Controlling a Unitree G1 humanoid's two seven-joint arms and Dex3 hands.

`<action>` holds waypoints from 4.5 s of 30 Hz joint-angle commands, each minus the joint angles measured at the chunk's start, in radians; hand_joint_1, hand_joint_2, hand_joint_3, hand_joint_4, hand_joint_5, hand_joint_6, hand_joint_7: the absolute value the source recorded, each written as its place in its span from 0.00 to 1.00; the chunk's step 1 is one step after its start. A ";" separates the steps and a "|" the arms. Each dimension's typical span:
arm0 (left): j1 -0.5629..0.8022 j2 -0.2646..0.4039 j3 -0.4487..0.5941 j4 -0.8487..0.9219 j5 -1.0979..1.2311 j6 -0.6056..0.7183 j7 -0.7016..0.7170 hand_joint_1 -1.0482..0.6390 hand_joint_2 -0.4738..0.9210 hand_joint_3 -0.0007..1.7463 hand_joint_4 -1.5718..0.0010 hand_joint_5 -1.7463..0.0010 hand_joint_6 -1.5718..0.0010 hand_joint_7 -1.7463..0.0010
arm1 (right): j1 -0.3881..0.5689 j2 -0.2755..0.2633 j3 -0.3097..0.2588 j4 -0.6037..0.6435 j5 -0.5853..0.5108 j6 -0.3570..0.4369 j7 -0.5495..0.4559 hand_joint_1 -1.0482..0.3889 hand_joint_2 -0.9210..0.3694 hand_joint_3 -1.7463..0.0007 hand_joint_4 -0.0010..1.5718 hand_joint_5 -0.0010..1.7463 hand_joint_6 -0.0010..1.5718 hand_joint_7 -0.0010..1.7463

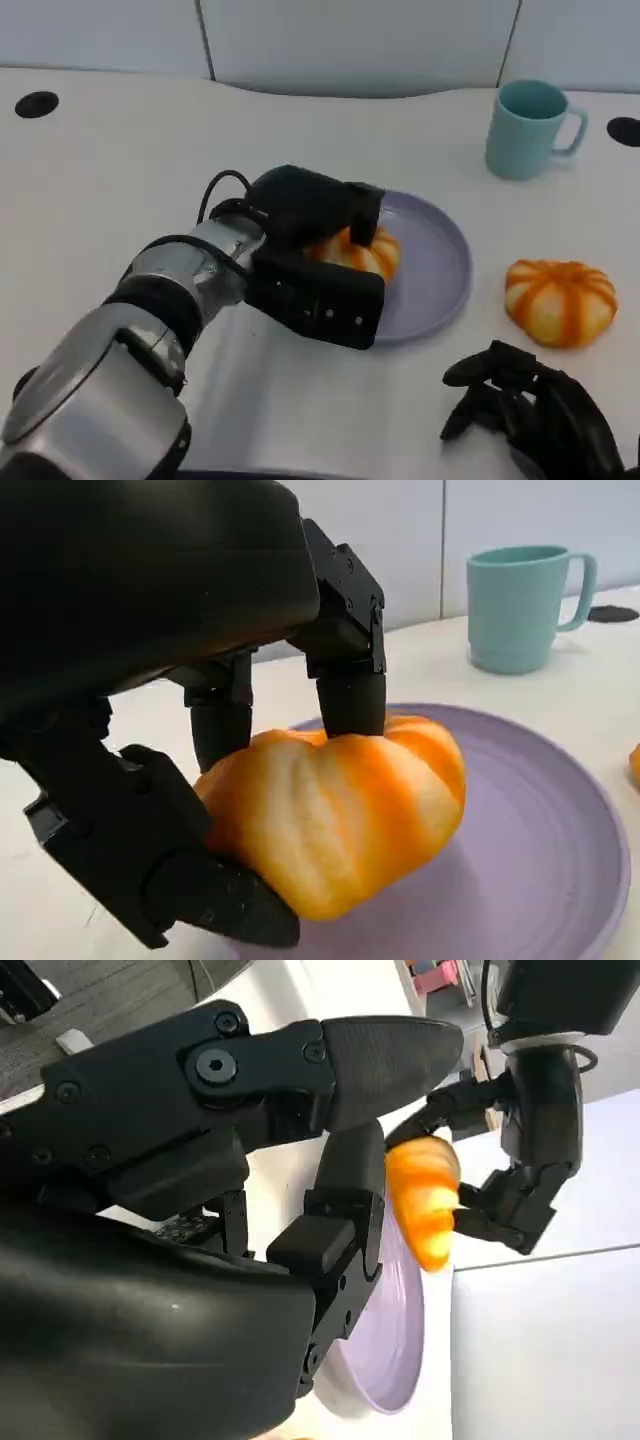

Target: Grasp the bread from the table and place it into the plate.

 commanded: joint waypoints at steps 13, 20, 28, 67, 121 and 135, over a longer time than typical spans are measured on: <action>-0.052 -0.010 -0.027 -0.004 0.021 0.006 -0.032 0.18 1.00 0.04 1.00 0.64 1.00 0.69 | 0.001 -0.004 -0.006 0.038 0.003 0.003 -0.002 0.39 0.00 0.83 0.43 0.81 0.46 0.54; -0.059 -0.015 -0.026 -0.003 0.019 0.022 -0.064 0.15 1.00 0.06 1.00 0.75 1.00 0.72 | 0.002 -0.001 -0.008 0.031 0.016 0.012 0.008 0.39 0.00 0.84 0.43 0.81 0.46 0.54; -0.056 -0.006 -0.017 -0.006 0.010 0.025 -0.068 0.14 1.00 0.06 1.00 0.74 1.00 0.71 | 0.007 -0.007 -0.003 0.024 0.005 0.012 -0.005 0.39 0.00 0.83 0.42 0.82 0.46 0.55; 0.496 0.102 0.600 -0.427 -0.799 -0.333 -0.536 0.15 1.00 0.18 0.96 0.55 0.83 0.86 | -0.023 0.001 -0.019 0.019 -0.002 0.022 -0.066 0.45 0.00 0.79 0.40 0.87 0.40 0.61; 0.935 -0.013 0.819 -0.591 -1.083 -0.064 -0.655 0.24 1.00 0.16 0.82 0.00 0.92 0.00 | -0.097 -0.019 -0.050 0.124 -0.041 -0.081 -0.091 0.46 0.00 0.78 0.37 0.86 0.34 0.69; 0.891 -0.016 0.880 -0.574 -1.226 0.104 -0.838 0.21 1.00 0.09 0.83 0.00 0.92 0.07 | -0.149 -0.021 -0.069 0.194 0.011 -0.010 -0.008 0.42 0.00 0.79 0.43 0.85 0.42 0.60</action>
